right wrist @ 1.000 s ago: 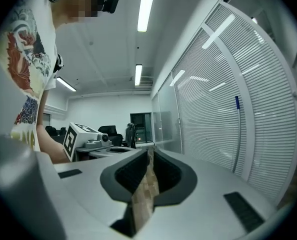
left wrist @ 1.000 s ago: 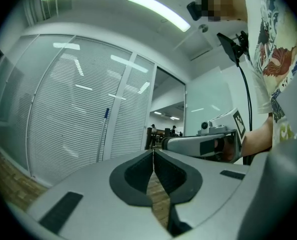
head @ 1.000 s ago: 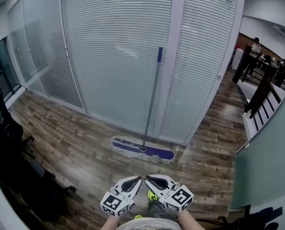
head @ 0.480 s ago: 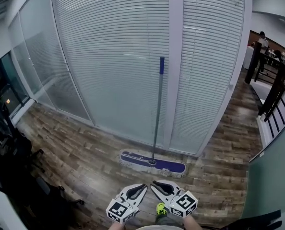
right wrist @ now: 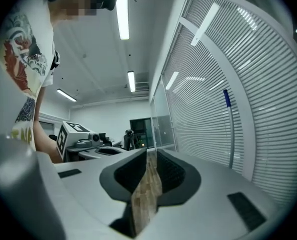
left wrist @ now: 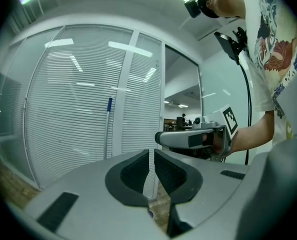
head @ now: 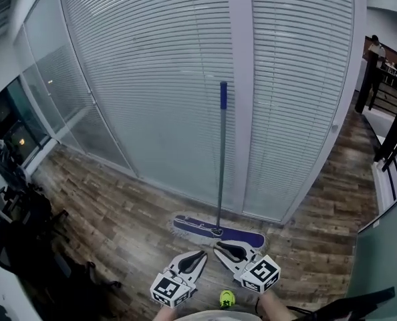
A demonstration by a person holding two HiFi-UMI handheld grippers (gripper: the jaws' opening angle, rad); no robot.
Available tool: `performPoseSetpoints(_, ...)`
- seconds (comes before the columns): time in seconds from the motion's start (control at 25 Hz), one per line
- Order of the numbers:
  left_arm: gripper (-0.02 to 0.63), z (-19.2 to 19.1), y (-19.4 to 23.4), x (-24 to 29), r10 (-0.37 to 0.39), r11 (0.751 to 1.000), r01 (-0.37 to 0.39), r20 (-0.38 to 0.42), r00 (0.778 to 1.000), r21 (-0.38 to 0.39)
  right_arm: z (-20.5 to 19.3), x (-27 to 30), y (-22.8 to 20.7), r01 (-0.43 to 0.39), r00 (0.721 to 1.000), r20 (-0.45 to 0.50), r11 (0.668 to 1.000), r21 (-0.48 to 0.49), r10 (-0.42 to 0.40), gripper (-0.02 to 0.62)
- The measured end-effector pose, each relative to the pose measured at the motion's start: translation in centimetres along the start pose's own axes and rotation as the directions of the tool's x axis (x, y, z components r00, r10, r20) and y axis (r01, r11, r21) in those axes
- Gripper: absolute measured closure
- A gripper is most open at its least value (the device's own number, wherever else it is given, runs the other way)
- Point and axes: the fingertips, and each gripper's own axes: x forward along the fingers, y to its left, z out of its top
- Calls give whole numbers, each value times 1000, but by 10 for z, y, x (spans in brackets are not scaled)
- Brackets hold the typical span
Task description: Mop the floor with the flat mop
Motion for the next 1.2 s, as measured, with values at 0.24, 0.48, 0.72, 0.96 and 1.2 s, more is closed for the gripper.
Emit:
performPoseSetpoints(0.24, 592, -1, 19, 31, 8, 1000, -8, -24, 1000, -3, 5, 4, -45, 29, 999, 16, 999, 29, -30, 549)
performPoseSetpoints(0.48, 592, 7, 40, 68, -21, 1000, 21, -11, 1000, 18, 10, 19, -83, 61, 998, 10, 998, 11, -62, 499)
performPoseSetpoints(0.72, 591, 18, 83, 109, -67, 997, 67, 12, 998, 44, 27, 54, -132, 132, 991, 36, 991, -24, -131, 499)
performPoseSetpoints(0.96, 552, 28, 154, 164, -113, 992, 111, 21, 993, 56, 40, 103, -194, 195, 980, 38, 980, -45, -193, 497)
performPoseSetpoints(1.2, 483, 63, 218, 219, -177, 980, 174, 25, 984, 94, 77, 154, -254, 273, 962, 47, 960, -64, -271, 494)
